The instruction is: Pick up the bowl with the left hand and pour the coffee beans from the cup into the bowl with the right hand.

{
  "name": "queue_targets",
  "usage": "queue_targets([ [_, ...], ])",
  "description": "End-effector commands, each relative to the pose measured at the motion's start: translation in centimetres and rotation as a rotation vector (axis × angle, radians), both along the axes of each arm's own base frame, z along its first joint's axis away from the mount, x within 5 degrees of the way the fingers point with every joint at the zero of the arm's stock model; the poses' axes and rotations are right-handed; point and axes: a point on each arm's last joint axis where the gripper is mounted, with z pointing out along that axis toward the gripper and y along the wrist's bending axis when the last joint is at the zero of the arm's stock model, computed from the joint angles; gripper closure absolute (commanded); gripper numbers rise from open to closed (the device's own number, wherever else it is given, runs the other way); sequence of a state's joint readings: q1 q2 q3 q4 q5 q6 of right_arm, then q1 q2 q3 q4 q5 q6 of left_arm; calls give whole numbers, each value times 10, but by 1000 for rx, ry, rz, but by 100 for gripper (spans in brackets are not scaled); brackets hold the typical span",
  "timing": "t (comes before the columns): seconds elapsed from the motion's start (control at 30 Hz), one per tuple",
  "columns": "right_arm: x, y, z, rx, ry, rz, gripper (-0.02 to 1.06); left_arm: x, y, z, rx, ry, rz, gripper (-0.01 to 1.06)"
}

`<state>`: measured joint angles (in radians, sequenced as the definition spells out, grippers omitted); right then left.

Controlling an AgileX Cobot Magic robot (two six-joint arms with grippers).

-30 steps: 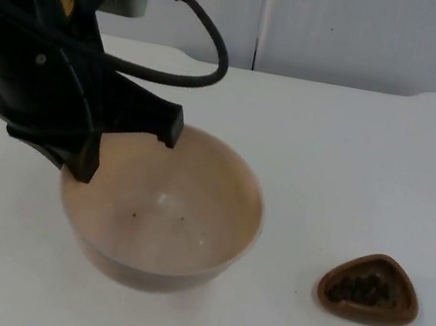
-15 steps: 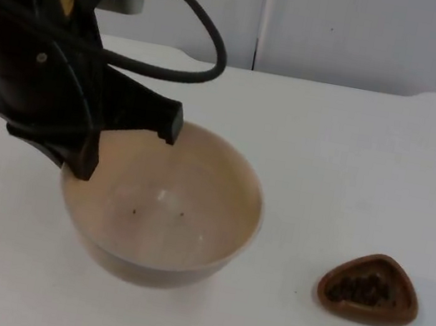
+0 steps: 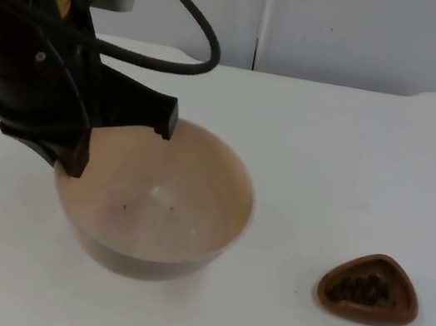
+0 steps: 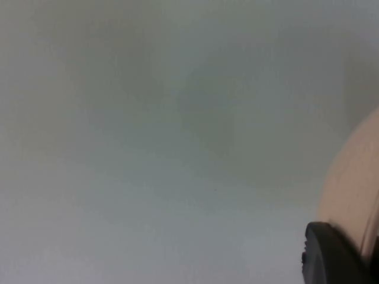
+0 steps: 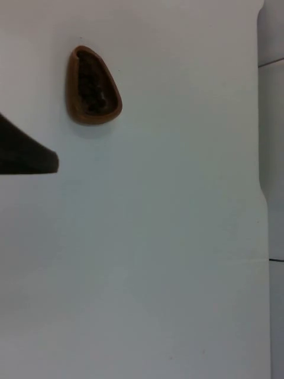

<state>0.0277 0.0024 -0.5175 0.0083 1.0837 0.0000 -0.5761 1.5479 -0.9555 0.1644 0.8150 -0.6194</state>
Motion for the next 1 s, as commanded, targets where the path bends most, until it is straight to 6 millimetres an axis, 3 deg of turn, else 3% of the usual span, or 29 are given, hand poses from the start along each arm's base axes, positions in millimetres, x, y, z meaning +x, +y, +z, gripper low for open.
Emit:
queue_targets([
  [0.0, 0, 1, 0, -4, -10, 8, -1, -1, 3, 2, 20, -16, 34, 105],
  [0.17, 11, 3, 3, 17, 46, 22, -1, 0, 4, 2, 31, -25, 37, 105],
  [0.47, 53, 16, 15, 52, 104, 151, -1, 0, 4, 2, 17, -24, 79, 105],
  [0.6, 86, 21, 11, 68, 198, 198, 0, 1, 6, 3, 32, -39, 113, 105],
  [0.73, 104, 25, 11, 73, 248, 245, 0, 1, 7, 3, 35, -44, 134, 105],
  [0.97, 152, 28, 24, 71, 348, 275, 1, 2, 7, 3, 32, -46, 134, 105],
])
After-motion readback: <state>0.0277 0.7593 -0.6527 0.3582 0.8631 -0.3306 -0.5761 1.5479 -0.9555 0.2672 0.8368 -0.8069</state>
